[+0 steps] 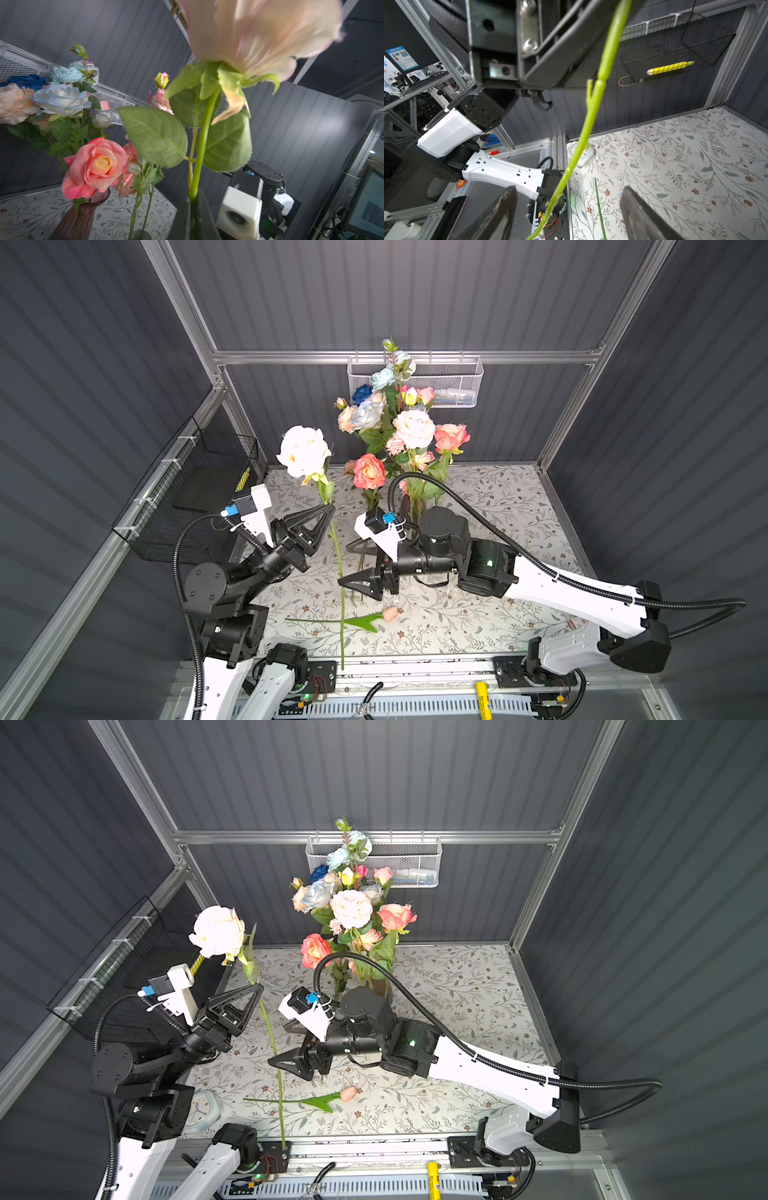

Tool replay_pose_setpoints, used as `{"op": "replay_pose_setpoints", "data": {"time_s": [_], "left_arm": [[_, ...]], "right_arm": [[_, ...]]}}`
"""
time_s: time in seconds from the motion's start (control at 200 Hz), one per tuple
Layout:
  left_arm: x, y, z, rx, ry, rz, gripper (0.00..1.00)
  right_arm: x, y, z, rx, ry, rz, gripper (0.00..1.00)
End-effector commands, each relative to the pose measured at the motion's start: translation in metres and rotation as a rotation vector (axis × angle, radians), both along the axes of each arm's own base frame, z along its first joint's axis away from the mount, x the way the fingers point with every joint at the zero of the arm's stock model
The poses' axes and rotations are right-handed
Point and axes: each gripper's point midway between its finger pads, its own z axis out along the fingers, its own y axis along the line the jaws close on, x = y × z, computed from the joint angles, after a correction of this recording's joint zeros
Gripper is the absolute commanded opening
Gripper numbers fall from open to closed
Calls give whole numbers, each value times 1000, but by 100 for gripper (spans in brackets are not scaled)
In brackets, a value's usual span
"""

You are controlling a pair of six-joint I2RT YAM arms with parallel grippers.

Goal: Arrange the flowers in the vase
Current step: 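Grasp the rose stem with the right gripper while the left holds it, then carry the rose over the white vase with the right gripper while the left withdraws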

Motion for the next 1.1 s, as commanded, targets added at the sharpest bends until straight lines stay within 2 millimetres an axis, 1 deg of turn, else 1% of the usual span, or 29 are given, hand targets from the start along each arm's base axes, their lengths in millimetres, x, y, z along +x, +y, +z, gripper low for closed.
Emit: {"op": "replay_pose_setpoints", "data": {"time_s": [0.0, 0.06, 0.17, 0.195, 0.235, 0.31, 0.355, 0.39, 0.42, 0.445, 0.475, 0.55, 0.565, 0.675, 0.69, 0.7, 0.74, 0.835, 0.925, 0.98, 1.095], "left_arm": [[-25, -5, 12, -8, -70, -89, 0], [-24, -5, 10, -7, -65, -87, 0], [-20, -5, 8, -11, -50, -84, 0], [-19, -4, 7, -11, -44, -78, 4], [-17, -3, 7, -13, -37, -60, 17], [-14, 0, 5, -16, -34, -29, 37], [-11, 2, 3, -17, -22, -9, 57], [-9, 4, 3, -20, -16, 6, 72], [-7, 5, 3, -23, -9, 19, 84], [-6, 6, 3, -23, -8, 29, 92], [-4, 7, 2, -24, -4, 41, 99], [-1, 10, 2, -25, 4, 71, 100], [1, 11, 1, -23, 5, 79, 100], [8, 22, -3, -8, 22, 185, 100], [9, 24, -5, -3, 24, 200, 100], [10, 25, -6, -1, 25, 212, 100], [16, 31, -13, 14, 44, 267, 100], [39, 46, -40, 47, 136, 405, 100], [50, 47, -58, 67, 188, 425, 100], [54, 46, -66, 75, 208, 422, 100], [58, 46, -75, 92, 235, 427, 100]], "right_arm": [[-12, 5, 28, 80, -25, 73, 72], [-14, 8, 30, 85, -20, 96, 63], [-14, 9, 31, 89, -23, 99, 34], [-14, 9, 31, 92, -25, 97, 27], [-13, 7, 32, 95, -30, 87, 20], [-12, 2, 32, 100, -42, 69, 8], [-10, -4, 34, 109, -49, 52, 3], [-9, -8, 34, 115, -57, 37, 0], [-8, -13, 34, 120, -61, 22, 0], [-7, -17, 35, 125, -67, 6, 0], [-5, -23, 36, 128, -73, -10, 0], [-4, -40, 36, 128, -86, -40, 0], [1, -45, 36, 127, -93, -78, 0], [9, -80, 37, 112, -137, -182, 0], [12, -83, 34, 101, -140, -198, 0], [10, -91, 41, 117, -150, -207, 0], [13, -107, 43, 115, -168, -252, 0], [26, -141, 51, 106, -224, -377, 0], [34, -170, 66, 109, -305, -486, 0], [39, -186, 82, 120, -357, -548, 0], [44, -209, 113, 155, -441, -619, 0]]}}
